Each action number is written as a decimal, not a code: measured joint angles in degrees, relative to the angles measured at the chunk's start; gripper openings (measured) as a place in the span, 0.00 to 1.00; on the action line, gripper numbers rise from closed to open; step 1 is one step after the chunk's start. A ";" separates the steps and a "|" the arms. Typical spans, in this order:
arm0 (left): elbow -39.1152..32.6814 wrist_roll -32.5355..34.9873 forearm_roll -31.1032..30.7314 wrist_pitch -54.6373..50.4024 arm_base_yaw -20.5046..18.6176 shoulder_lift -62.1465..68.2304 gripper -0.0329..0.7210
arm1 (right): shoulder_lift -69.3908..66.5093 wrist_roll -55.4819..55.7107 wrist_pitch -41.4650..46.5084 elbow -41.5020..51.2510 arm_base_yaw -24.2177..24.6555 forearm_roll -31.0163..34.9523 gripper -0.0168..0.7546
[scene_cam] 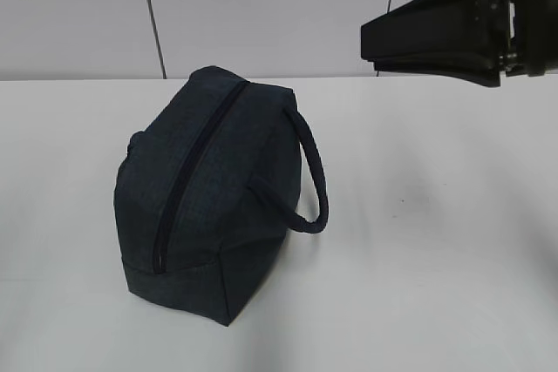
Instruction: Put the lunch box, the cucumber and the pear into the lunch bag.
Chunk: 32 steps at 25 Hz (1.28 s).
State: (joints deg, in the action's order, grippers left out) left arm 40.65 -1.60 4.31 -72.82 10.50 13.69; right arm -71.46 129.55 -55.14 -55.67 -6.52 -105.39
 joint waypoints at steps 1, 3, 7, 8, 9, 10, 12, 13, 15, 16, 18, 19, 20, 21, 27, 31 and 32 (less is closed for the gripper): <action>0.00 0.00 0.00 -0.05 0.00 0.00 0.58 | -0.49 0.56 0.68 0.00 0.00 0.00 0.31; 0.00 0.00 0.00 -0.10 0.00 0.00 0.58 | -2.09 2.19 3.27 0.00 0.00 0.00 0.31; 0.00 0.00 0.00 -0.10 0.00 0.00 0.58 | -5.10 2.79 6.53 0.00 0.00 0.00 0.31; 0.00 0.00 0.00 -0.16 0.00 0.00 0.58 | -5.95 2.79 7.43 0.00 0.00 0.00 0.31; 0.00 0.00 0.00 -0.16 0.00 0.00 0.58 | -6.51 2.68 8.14 0.00 0.00 0.00 0.31; 0.00 0.00 0.00 -0.16 0.00 0.00 0.58 | -7.49 2.43 9.64 0.00 0.00 0.00 0.31; 0.00 0.00 0.00 -0.16 0.00 0.00 0.58 | -8.99 1.40 12.36 0.00 0.00 0.00 0.31; 0.00 0.00 0.00 -0.16 0.00 0.00 0.58 | -9.75 0.65 13.91 0.00 0.00 0.00 0.31; 0.00 0.00 0.00 -0.16 0.00 0.00 0.58 | -11.12 -1.11 16.91 0.00 0.00 0.00 0.31; 0.00 0.00 0.00 -0.16 0.00 0.00 0.58 | -11.62 -1.76 18.21 0.00 0.00 0.00 0.31; 0.00 0.00 0.00 -0.16 0.00 0.00 0.58 | -12.78 -4.04 21.20 0.00 0.00 0.00 0.31; 0.00 0.00 0.02 -0.16 0.00 0.00 0.58 | -13.10 -4.77 21.90 0.00 0.00 0.00 0.31; 0.00 0.00 0.07 -0.16 0.00 0.00 0.58 | -13.85 -6.58 23.90 0.00 0.00 0.00 0.31; 0.00 0.00 0.07 -0.16 0.00 0.00 0.58 | -14.10 -7.35 24.96 0.00 0.00 0.00 0.31; 0.00 0.00 0.13 -0.16 0.00 0.00 0.58 | -15.30 -16.93 36.37 0.00 0.00 0.00 0.31; 0.00 -0.24 0.13 -0.16 0.00 0.00 0.58 | -15.30 -23.74 44.62 0.00 0.00 0.00 0.31; 0.00 -0.38 0.13 -0.16 0.00 0.00 0.58 | -15.30 -26.13 46.86 0.00 0.00 0.00 0.31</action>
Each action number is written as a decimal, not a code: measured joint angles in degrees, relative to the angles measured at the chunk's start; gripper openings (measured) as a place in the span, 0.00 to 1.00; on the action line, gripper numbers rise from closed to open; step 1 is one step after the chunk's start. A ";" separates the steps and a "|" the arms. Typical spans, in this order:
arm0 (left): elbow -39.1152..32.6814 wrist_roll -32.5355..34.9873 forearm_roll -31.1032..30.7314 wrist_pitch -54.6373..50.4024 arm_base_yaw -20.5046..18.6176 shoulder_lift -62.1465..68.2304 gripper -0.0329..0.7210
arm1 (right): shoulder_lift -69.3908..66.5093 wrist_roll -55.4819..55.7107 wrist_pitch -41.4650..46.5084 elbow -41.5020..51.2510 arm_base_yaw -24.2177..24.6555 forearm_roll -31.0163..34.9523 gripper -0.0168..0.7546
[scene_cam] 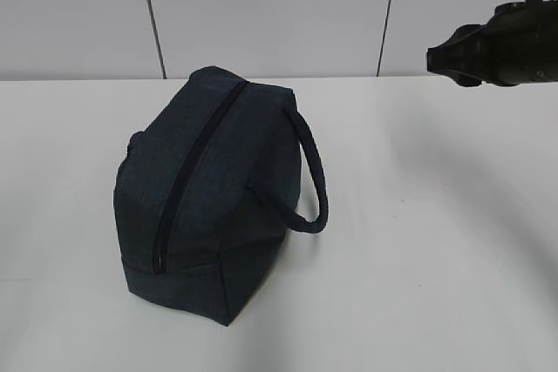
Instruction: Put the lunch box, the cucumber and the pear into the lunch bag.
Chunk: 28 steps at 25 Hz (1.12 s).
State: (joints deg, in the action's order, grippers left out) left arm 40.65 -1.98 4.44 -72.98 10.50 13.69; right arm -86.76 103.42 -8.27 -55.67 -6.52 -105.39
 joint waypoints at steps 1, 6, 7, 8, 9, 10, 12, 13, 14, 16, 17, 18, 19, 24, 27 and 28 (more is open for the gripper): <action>0.00 -0.15 0.00 0.00 0.00 0.00 0.58 | 0.00 -1.89 1.92 0.00 0.00 0.00 0.31; 0.00 -0.53 0.00 0.00 0.00 0.00 0.58 | -0.09 -13.75 16.31 0.00 0.00 0.44 0.31; 0.00 -0.53 0.00 0.00 0.00 0.00 0.58 | -0.09 -15.73 20.55 0.00 0.00 0.58 0.31; 0.00 -0.53 0.00 0.00 0.00 0.00 0.58 | -0.09 -18.60 25.40 0.00 0.00 0.81 0.31; 0.00 -0.53 0.00 0.05 0.00 0.00 0.58 | -0.09 -21.03 30.56 0.00 0.00 1.87 0.31; 0.00 -0.53 0.00 0.05 0.00 0.00 0.58 | -0.09 -22.82 34.91 0.00 0.00 3.45 0.31; 0.00 -0.60 0.02 0.11 0.00 0.00 0.58 | -0.41 -25.21 44.66 0.00 0.00 8.72 0.31; 0.00 -0.63 0.07 0.16 0.00 0.00 0.58 | -0.81 -25.91 48.73 -0.09 0.00 13.06 0.31; 0.00 -0.63 0.07 0.22 0.00 0.00 0.58 | -1.03 -26.56 51.45 -0.09 0.10 16.62 0.31; 0.00 -0.67 0.07 0.26 0.00 0.00 0.58 | -1.74 -29.73 54.66 -0.09 0.10 25.53 0.31; 0.00 -0.67 0.07 0.26 0.00 0.00 0.58 | -2.00 -32.11 54.78 -0.09 0.10 30.67 0.31; 0.00 -0.67 0.13 0.28 0.00 0.00 0.58 | -2.23 -34.66 54.63 -0.09 0.10 35.73 0.31; 0.00 -0.67 0.25 0.28 0.00 0.00 0.58 | -2.34 -36.88 53.89 -0.09 0.10 39.73 0.31; 0.00 -0.67 1.79 0.33 0.00 0.00 0.58 | -2.45 -51.98 46.90 -0.09 0.10 60.99 0.30; 0.00 -0.67 2.37 0.33 0.00 0.00 0.58 | -2.45 -64.48 43.98 -0.09 0.10 73.05 0.30; 0.00 -0.67 2.42 0.33 0.00 0.00 0.58 | -2.45 -69.24 43.75 -0.09 0.10 76.91 0.30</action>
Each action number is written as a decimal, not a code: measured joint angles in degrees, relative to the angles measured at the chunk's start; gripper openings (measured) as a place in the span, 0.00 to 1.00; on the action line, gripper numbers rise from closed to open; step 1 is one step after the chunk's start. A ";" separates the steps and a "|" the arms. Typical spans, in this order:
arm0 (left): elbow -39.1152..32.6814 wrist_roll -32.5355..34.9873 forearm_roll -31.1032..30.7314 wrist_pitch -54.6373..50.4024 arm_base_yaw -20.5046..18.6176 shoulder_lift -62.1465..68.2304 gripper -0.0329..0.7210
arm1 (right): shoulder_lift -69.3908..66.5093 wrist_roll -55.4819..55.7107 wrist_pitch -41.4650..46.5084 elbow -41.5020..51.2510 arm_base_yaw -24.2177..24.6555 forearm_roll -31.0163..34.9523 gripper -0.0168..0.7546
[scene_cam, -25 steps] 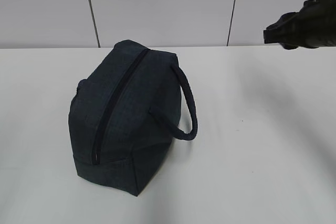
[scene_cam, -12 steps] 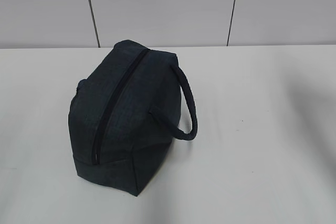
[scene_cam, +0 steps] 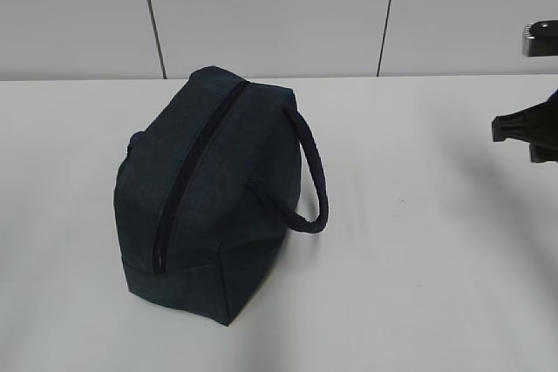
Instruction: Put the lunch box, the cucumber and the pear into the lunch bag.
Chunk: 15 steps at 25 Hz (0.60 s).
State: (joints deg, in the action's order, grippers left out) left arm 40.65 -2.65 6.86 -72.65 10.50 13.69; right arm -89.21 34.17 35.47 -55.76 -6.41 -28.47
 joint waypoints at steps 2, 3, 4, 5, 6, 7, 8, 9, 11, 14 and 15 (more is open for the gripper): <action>0.00 0.00 -0.01 0.00 0.00 0.00 0.58 | 0.00 -8.56 -0.16 0.00 0.00 6.73 0.30; 0.00 0.00 -0.01 0.06 0.00 0.00 0.58 | 0.00 -12.49 -0.05 0.00 0.00 9.74 0.30; 0.00 0.00 -0.01 0.20 0.00 0.00 0.58 | 0.00 -18.16 0.21 0.00 0.00 14.01 0.30; 0.00 0.00 0.01 0.46 0.00 0.00 0.58 | 0.00 -22.29 0.45 0.00 0.00 16.45 0.30; 0.00 0.00 0.01 0.96 0.00 0.00 0.58 | 0.00 -27.36 1.06 0.00 0.00 20.82 0.30; 0.00 0.00 0.01 1.47 0.00 0.00 0.58 | 0.00 -33.36 1.73 0.00 0.00 24.62 0.30; 0.00 0.00 0.01 2.02 0.00 0.00 0.58 | 0.00 -37.69 2.43 0.00 0.00 28.47 0.30; 0.00 0.00 0.01 2.62 0.00 0.00 0.58 | 0.00 -41.65 2.91 0.00 0.00 30.61 0.30; 0.00 0.00 -0.11 3.70 0.00 0.00 0.58 | 0.00 -48.22 3.95 0.00 0.00 36.27 0.30; 0.00 0.00 -0.49 4.93 0.00 0.00 0.58 | 1.12 -51.60 4.59 0.00 0.00 38.86 0.30; 0.00 0.00 -0.65 4.98 0.00 0.00 0.58 | 1.84 -51.89 4.67 0.00 0.00 39.14 0.30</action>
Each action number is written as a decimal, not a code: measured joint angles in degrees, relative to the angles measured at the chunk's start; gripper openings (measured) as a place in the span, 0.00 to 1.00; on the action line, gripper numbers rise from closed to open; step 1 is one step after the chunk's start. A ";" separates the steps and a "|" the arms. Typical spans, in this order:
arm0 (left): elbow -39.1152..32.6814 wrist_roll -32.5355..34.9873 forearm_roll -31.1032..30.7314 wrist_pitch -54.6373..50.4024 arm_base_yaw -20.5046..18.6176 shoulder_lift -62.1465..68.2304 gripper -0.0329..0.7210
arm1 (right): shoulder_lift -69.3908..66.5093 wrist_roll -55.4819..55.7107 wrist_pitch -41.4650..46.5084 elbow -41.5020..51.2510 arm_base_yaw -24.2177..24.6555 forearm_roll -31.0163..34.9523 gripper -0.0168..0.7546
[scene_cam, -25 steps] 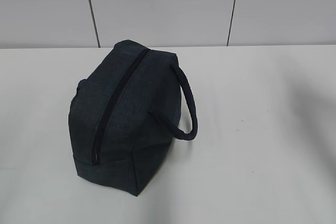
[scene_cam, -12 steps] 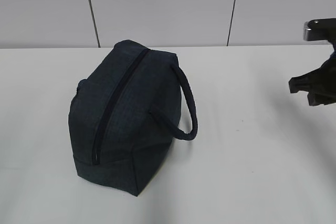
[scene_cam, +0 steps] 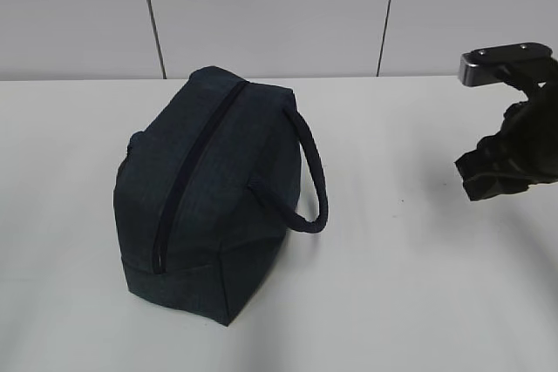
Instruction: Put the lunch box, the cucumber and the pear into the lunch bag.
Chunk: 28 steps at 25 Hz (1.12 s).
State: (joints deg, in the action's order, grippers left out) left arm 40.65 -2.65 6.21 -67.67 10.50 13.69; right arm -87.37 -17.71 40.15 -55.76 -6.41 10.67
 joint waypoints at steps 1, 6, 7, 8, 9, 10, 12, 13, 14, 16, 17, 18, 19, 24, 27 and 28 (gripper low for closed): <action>0.00 0.00 -0.28 0.17 0.00 0.00 0.58 | 0.71 -0.12 0.13 0.00 0.00 0.19 0.30; -1.10 0.00 -2.86 0.40 0.00 0.00 0.56 | 6.02 -0.34 1.60 0.00 0.00 0.36 0.30; -1.72 0.00 -2.90 0.48 0.00 0.00 0.56 | 7.77 -0.34 2.25 0.00 0.00 0.36 0.30; -2.28 0.00 -2.83 0.48 0.00 0.00 0.56 | 9.13 -0.34 2.80 0.00 0.00 0.36 0.30; -2.92 0.00 -2.67 0.48 0.00 0.00 0.56 | 10.87 -0.34 3.46 0.00 0.00 0.36 0.30; -3.50 0.00 -2.32 0.53 0.00 0.00 0.56 | 12.67 -0.34 4.24 0.00 0.00 0.36 0.30; -4.40 0.00 -1.95 0.47 0.00 0.00 0.55 | 15.93 -0.34 5.63 0.00 0.00 0.36 0.30; -4.56 0.00 -1.88 0.47 0.00 0.00 0.55 | 18.35 -0.34 6.38 0.00 0.00 0.36 0.30; -4.63 0.00 -1.88 0.42 0.00 0.00 0.55 | 20.16 -0.34 7.09 0.00 0.00 0.36 0.30; -4.69 0.00 -1.88 0.66 0.00 0.00 0.55 | 24.22 -0.39 8.74 0.00 0.00 0.36 0.30; -4.69 0.00 -1.88 0.85 0.00 0.00 0.55 | 26.52 -0.39 9.67 0.00 0.00 0.36 0.30; -4.69 0.00 -1.93 1.25 0.00 0.00 0.55 | 28.76 -0.39 10.56 0.00 0.00 0.36 0.30; -4.69 0.00 -1.94 1.69 0.00 0.00 0.55 | 30.99 -0.39 11.48 0.00 0.00 0.36 0.30; -4.69 -2.41 -1.31 2.47 0.00 0.00 0.55 | 42.04 -0.39 13.28 2.09 0.00 0.36 0.30; -4.69 -2.77 -1.07 2.93 0.00 0.00 0.55 | 49.47 0.40 14.86 5.00 0.00 -2.18 0.30; -4.69 -2.83 -1.02 3.43 0.00 0.00 0.55 | 53.24 1.42 15.26 6.11 0.00 -4.05 0.30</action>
State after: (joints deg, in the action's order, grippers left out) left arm 35.96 -5.48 5.19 -64.24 10.50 13.69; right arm -34.13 -16.29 55.41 -49.64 -6.41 6.62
